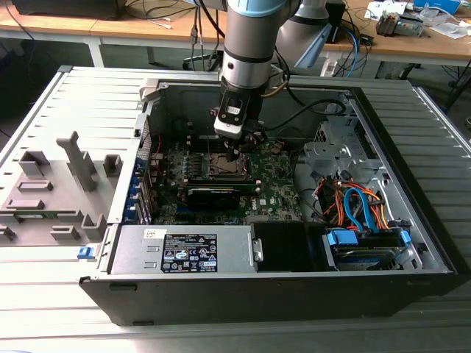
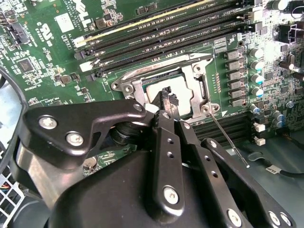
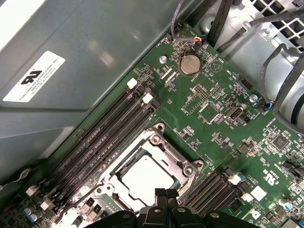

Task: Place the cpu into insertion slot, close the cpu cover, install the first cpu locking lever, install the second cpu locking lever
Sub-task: 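Install the first cpu locking lever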

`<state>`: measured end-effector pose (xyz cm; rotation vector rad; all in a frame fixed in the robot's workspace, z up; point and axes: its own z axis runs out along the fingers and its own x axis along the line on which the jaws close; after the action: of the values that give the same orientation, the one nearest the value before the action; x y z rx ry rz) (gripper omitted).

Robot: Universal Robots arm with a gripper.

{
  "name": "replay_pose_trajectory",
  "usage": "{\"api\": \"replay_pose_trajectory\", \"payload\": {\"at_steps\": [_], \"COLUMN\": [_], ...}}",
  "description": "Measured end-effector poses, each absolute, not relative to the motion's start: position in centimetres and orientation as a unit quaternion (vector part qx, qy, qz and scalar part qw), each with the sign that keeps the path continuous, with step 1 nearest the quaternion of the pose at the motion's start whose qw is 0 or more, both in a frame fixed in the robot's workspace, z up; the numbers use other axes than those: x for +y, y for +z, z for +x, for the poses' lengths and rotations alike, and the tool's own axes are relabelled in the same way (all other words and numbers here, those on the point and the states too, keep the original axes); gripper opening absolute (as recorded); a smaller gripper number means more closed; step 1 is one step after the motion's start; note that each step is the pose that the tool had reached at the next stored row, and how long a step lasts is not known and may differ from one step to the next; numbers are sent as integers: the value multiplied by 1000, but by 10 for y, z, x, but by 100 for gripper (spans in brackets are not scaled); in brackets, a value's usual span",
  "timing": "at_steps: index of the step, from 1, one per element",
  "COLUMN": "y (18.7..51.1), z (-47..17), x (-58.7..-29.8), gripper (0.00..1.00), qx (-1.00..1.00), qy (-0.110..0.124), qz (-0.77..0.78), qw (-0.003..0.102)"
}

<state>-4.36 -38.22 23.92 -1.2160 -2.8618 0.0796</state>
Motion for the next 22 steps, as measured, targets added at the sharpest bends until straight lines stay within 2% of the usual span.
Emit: {"api": "replay_pose_trajectory", "payload": {"at_steps": [22], "y": [239], "z": [-44], "x": [-382], "gripper": [11], "qx": [-926], "qy": [26], "qz": [-377], "qw": [15]}}
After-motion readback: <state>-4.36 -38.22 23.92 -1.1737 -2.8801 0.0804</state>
